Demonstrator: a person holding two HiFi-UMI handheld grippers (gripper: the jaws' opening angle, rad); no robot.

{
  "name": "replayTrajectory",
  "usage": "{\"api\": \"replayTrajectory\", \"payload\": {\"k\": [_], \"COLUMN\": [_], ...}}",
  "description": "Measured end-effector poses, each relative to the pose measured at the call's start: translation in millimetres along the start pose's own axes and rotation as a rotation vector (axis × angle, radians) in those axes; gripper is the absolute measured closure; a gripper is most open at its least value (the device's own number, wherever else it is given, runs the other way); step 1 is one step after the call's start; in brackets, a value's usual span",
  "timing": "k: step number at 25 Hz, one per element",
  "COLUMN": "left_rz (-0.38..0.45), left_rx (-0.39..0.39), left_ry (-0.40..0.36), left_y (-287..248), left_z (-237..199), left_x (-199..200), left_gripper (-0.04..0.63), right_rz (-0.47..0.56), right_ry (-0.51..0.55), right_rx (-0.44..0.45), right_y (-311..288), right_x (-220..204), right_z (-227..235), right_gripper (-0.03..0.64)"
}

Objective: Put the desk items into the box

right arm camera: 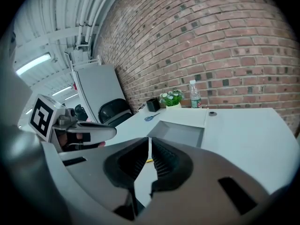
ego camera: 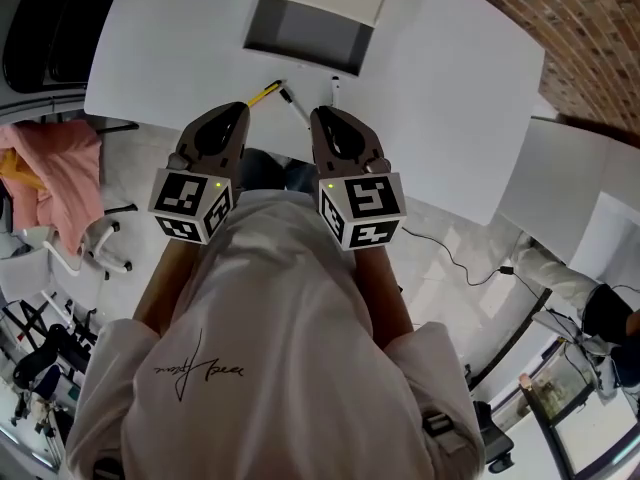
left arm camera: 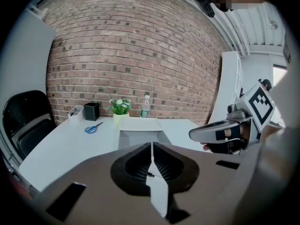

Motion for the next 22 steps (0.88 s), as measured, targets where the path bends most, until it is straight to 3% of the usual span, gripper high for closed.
{"api": "replayTrajectory", "payload": {"k": [11, 22], "left_rz": [-0.078, -0.143], "left_rx": [-0.029, -0.065], "left_ry": [-0.043, -0.141], "left_y": [-37.3, -55.1], "left_z": [-8.8, -21.1], "left_x": [-30.2, -57.6], "left_gripper": [0.591, 0.589], "right_rz": [-0.025, -0.085], "right_ry": [-0.057, -0.092], "right_rx": [-0.066, -0.097], "right_y": [-18.4, -27.9], "right_x": [-13.0, -41.3], "right_z": [6.6, 2.9], "right_gripper": [0.591, 0.591]}}
Point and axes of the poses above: the fingertips, and each gripper's own axes: y backward along the fingers, z to its right, x out of its top, the point moved 7 cm from there along y, backward along the fingers, and after that the axes turned 12 degrees about -y, right-handed, at the moved point
